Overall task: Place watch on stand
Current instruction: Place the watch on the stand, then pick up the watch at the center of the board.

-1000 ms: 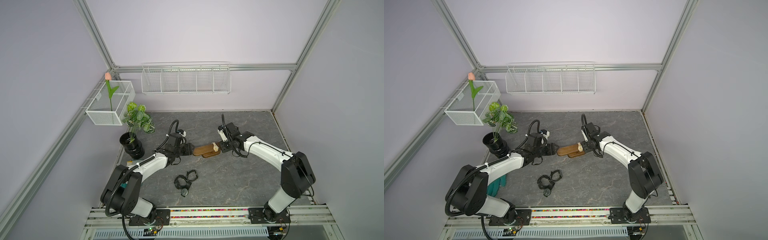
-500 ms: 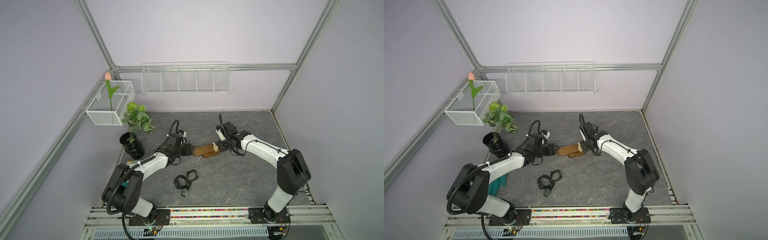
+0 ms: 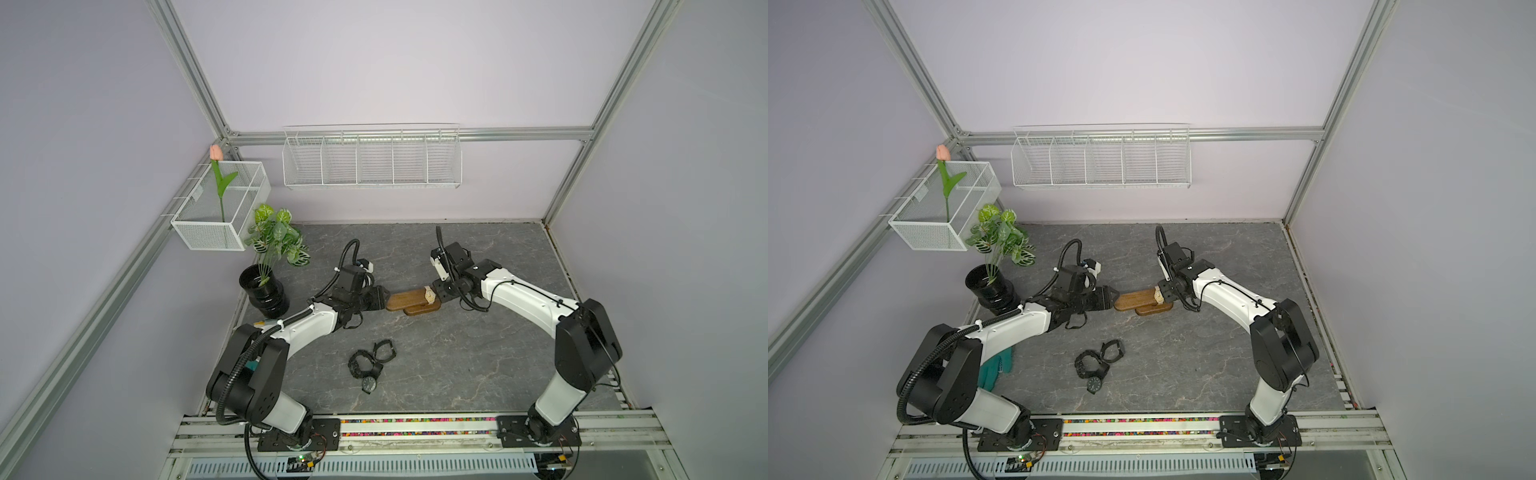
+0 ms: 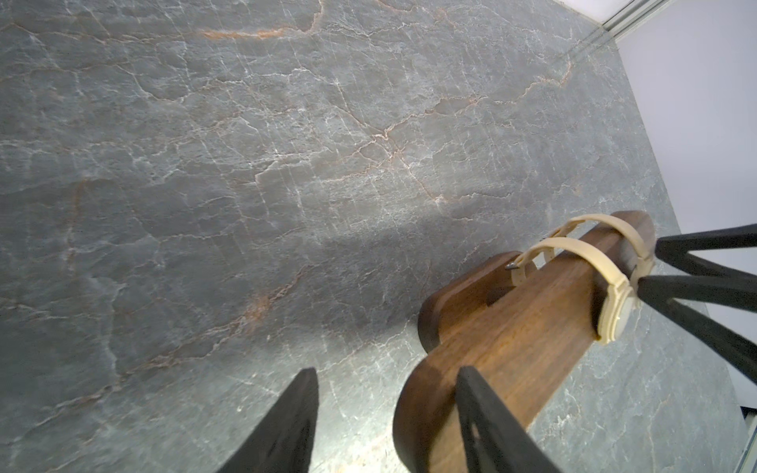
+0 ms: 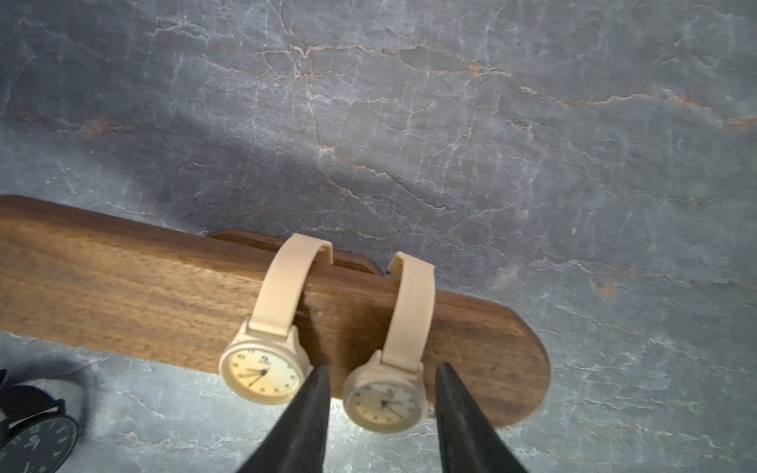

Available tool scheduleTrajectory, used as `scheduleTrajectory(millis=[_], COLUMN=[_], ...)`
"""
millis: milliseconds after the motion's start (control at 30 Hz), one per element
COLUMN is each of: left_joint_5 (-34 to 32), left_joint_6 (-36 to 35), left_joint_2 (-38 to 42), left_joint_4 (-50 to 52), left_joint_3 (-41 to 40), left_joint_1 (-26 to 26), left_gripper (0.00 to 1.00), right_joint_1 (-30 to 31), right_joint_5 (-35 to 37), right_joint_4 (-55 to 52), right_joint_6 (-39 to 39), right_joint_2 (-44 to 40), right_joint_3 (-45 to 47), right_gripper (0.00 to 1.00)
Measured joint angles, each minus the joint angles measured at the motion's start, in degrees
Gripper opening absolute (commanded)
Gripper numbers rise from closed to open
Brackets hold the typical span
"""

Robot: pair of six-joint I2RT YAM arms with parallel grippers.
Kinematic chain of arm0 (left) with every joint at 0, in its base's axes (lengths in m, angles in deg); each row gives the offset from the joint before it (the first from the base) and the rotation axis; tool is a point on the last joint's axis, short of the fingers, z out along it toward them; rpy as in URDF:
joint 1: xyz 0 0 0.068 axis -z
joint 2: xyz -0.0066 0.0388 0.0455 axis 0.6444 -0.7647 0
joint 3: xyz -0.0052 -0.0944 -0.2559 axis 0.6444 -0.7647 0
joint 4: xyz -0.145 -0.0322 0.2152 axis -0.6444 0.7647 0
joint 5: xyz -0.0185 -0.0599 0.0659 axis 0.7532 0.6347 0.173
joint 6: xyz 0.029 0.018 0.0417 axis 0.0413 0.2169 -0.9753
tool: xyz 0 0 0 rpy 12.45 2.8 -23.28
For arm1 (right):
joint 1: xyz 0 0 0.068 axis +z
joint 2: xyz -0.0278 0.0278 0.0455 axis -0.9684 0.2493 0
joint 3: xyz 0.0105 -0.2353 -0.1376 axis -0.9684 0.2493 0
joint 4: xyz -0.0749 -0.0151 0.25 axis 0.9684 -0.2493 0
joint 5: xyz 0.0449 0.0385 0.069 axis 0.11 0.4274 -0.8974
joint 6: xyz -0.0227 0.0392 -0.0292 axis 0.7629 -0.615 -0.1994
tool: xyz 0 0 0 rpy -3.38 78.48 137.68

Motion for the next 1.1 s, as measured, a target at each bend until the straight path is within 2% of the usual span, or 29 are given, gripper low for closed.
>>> scheduleTrajectory(millis=[200,367,533,733,867,1100], left_joint_5=[-4.8,-10.3,-14.6,-19.8,-22.1,-23.3], left_joint_6=[0.0,0.1,2.1,6.3,7.8,8.7], left_joint_2=[4.4,14.8,25.0,35.5,40.7,43.2], left_joint_4=[5.1,10.2,14.0,16.8,17.0,16.7], left_joint_3=[-0.3,-3.1,-9.0,-17.1,-20.5,-21.7], left_joint_1=[0.0,0.0,0.0,0.0,0.0,0.0], left_gripper=[0.59,0.6,0.62,0.69,0.72,0.73], right_joint_1=[0.2,3.3,9.2,15.4,19.6,24.1], right_joint_5=[0.8,-0.5,-2.0,-4.2,-5.4,-6.3], right_joint_4=[0.0,0.1,0.2,2.4,5.3,5.9], right_joint_6=[-0.7,-3.1,-6.7,-12.3,-14.8,-16.3], right_joint_2=[-8.1,-16.3,-19.8,-19.6,-16.3,-6.5], right_joint_3=[3.8,9.4,14.5,18.3,17.7,11.9], right_gripper=[0.48,0.49,0.5,0.51,0.52,0.53])
